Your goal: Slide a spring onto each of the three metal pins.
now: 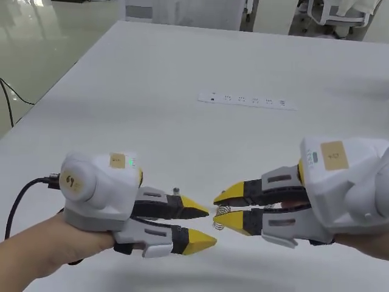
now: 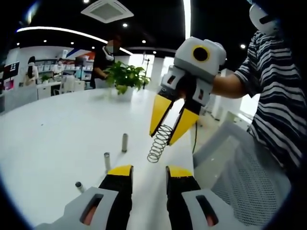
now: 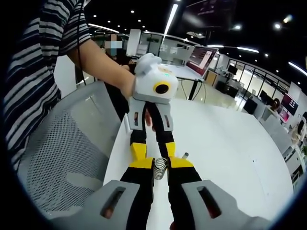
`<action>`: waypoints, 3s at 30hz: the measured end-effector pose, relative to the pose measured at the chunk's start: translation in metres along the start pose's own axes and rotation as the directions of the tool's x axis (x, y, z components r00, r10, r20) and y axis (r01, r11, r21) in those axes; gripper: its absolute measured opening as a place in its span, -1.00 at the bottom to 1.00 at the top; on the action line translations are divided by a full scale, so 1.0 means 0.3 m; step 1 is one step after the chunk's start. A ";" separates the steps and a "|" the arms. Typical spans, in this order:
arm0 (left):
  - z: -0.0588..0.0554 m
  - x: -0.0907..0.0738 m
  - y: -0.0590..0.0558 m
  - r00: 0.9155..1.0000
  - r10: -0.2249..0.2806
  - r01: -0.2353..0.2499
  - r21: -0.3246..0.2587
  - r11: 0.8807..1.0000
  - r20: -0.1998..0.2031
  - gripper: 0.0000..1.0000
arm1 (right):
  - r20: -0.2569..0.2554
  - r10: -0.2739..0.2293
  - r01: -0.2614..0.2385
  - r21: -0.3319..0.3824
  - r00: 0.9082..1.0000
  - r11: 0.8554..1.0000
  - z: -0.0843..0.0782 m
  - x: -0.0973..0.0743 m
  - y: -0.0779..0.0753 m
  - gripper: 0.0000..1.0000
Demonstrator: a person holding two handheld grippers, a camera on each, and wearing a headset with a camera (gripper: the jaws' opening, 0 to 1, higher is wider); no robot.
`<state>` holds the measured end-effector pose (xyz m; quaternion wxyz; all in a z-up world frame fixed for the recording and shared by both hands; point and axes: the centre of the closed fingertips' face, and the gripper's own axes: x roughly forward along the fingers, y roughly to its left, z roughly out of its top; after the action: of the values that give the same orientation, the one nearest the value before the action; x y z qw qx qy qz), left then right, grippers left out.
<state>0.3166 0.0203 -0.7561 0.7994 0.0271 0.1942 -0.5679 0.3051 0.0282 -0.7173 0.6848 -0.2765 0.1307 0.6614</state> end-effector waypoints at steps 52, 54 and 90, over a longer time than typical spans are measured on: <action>-0.144 -0.314 0.186 0.939 0.342 -0.339 -0.114 0.934 0.016 0.96 | -0.074 -0.062 0.064 0.033 0.995 0.997 -0.131 0.026 -0.058 -0.85; -0.144 -0.317 0.186 0.939 0.344 -0.339 -0.119 0.933 0.022 0.96 | -0.073 -0.071 0.074 0.040 0.995 0.996 -0.133 0.027 -0.068 -0.85; -0.129 -0.322 0.188 0.933 0.358 -0.350 -0.133 0.927 0.039 0.95 | -0.023 -0.227 0.225 0.253 0.974 0.941 -0.150 0.041 -0.298 -0.85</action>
<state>0.3306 0.1372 -0.7689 0.8945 -0.0056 0.1960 -0.4018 0.4022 0.0161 -0.7420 0.7864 -0.1975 0.1796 0.5571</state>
